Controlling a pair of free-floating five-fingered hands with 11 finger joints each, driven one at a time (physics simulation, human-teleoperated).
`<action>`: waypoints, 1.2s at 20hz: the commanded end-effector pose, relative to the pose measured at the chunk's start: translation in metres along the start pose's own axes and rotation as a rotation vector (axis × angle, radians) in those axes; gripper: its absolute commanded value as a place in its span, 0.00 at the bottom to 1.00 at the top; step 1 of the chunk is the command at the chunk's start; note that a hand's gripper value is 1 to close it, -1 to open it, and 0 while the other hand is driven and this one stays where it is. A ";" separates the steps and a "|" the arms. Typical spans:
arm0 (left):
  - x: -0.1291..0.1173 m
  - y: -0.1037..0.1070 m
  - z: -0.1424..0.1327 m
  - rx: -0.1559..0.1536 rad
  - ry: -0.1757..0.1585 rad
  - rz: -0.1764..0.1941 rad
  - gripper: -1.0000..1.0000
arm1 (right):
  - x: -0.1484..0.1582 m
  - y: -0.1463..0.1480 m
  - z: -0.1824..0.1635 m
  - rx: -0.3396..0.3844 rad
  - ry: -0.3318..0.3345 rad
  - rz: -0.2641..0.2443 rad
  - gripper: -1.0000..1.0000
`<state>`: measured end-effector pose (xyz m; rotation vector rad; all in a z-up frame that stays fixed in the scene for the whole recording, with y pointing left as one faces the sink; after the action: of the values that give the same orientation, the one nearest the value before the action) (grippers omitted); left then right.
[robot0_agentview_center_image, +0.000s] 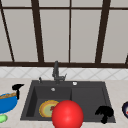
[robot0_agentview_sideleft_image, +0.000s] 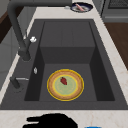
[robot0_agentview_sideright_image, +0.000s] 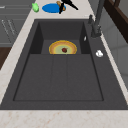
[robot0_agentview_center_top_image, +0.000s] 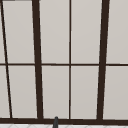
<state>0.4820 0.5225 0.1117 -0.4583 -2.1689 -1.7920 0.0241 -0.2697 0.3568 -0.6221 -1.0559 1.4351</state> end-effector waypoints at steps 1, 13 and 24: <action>-0.002 0.004 0.029 0.025 0.002 0.065 0.00 | 0.000 0.000 0.000 0.000 0.000 0.000 0.50; 0.021 0.042 -0.012 0.069 0.019 0.072 0.00 | 0.000 0.000 0.000 0.000 0.000 0.000 0.50; 0.062 0.085 0.043 0.068 0.014 0.134 0.00 | 0.000 0.000 0.000 0.000 0.000 0.000 0.50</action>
<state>0.4686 0.5670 0.1947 -0.5263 -2.1881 -1.6540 0.0241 -0.2697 0.3568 -0.6221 -1.0559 1.4351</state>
